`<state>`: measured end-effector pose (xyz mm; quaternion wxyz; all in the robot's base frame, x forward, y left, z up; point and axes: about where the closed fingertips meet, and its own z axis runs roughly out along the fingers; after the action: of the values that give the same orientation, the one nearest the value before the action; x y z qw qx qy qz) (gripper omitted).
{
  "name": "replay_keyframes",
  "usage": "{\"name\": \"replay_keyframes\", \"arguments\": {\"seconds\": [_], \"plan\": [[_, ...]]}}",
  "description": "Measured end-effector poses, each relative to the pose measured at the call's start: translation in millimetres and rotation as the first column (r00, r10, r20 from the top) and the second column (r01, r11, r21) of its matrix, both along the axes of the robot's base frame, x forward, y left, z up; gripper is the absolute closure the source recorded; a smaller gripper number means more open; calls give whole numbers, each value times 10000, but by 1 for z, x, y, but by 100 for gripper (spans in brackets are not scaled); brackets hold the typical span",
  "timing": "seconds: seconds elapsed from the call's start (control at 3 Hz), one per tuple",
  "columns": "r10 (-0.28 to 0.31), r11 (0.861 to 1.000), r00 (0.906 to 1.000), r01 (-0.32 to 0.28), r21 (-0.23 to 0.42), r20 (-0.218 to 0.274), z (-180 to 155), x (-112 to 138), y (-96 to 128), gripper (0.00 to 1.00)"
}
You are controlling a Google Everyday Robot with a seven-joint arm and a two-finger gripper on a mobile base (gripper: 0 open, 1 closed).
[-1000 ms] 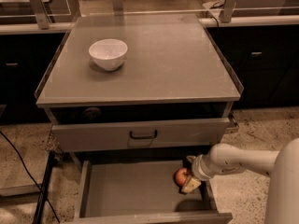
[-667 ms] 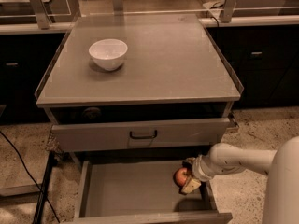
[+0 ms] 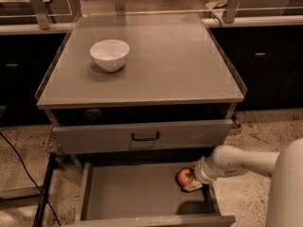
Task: Pick apple from middle drawer and place on counter
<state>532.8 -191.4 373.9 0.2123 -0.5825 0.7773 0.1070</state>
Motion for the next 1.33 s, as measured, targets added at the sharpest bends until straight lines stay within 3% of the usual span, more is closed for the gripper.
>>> {"name": "replay_keyframes", "arguments": {"seconds": [0.33, 1.0, 1.33], "plan": [[1, 10000, 10000, -1, 1, 0, 0, 0, 0, 94], [752, 9958, 9971, -754, 511, 61, 39, -28, 27, 100], [1475, 9861, 9882, -1502, 713, 410, 88, -54, 61, 100]]}}
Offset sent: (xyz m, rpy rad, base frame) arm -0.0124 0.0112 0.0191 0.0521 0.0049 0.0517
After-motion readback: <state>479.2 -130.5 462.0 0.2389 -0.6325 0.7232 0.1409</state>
